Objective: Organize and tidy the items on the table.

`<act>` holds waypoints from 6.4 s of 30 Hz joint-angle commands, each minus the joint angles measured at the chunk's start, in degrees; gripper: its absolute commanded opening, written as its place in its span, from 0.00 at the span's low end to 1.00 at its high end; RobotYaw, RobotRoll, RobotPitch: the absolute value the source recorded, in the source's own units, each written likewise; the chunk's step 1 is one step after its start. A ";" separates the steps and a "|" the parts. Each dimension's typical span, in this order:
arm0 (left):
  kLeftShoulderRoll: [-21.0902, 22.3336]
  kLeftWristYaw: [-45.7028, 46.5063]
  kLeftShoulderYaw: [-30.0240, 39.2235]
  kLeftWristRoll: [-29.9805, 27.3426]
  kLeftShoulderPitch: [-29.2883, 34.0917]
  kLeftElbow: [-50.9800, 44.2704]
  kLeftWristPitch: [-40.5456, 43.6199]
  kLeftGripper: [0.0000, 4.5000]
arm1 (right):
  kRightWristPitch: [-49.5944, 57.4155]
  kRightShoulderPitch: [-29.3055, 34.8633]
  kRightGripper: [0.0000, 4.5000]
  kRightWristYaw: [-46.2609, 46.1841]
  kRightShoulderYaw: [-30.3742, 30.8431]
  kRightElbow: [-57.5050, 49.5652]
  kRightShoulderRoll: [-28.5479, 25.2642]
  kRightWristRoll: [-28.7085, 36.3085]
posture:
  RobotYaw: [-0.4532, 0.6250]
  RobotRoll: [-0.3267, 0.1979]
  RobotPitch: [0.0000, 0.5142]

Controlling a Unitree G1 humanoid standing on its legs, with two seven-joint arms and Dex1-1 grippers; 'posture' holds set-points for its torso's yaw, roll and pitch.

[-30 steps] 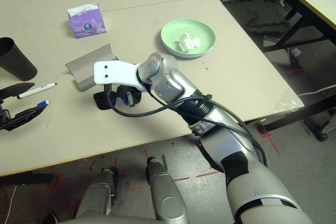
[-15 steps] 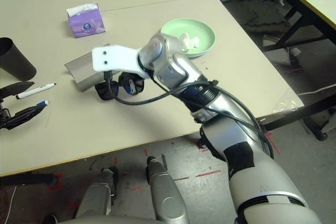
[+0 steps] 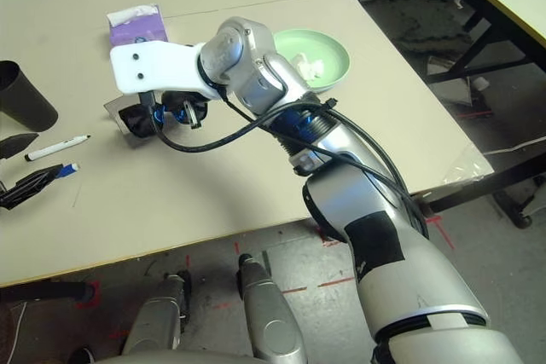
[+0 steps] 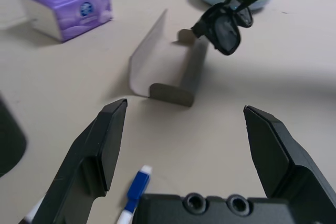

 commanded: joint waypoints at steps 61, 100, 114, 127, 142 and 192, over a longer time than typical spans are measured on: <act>-5.70 10.80 1.16 -2.98 6.33 -11.30 2.19 1.00 | -41.41 -4.62 0.04 -42.92 3.71 39.91 10.69 -24.99 | 0.37 0.62 0.53; -6.32 9.28 -1.58 -1.63 3.13 -6.79 0.94 1.00 | -39.70 -16.62 0.99 -33.58 -5.74 38.08 6.74 -16.47 | 0.33 0.62 0.50; -10.42 18.22 -8.54 5.67 -12.76 -2.37 -2.52 1.00 | -28.94 -8.29 0.99 -26.93 -15.15 24.53 1.92 -5.40 | 0.26 0.62 0.48; -10.35 16.34 -10.48 7.37 -16.44 4.29 -5.32 1.00 | 36.87 30.43 0.99 3.50 -29.08 -33.97 -16.17 32.74 | 0.21 0.62 0.46; -8.55 16.82 -12.03 12.02 -22.48 12.14 -7.68 1.00 | 18.12 43.73 0.99 8.81 -35.28 -36.72 -18.68 42.08 | 0.17 0.62 0.44; -6.06 35.23 -19.58 31.75 -36.78 33.21 -12.43 0.01 | 7.79 44.10 1.00 0.79 -35.64 -28.99 -18.02 40.64 | 0.16 0.62 0.49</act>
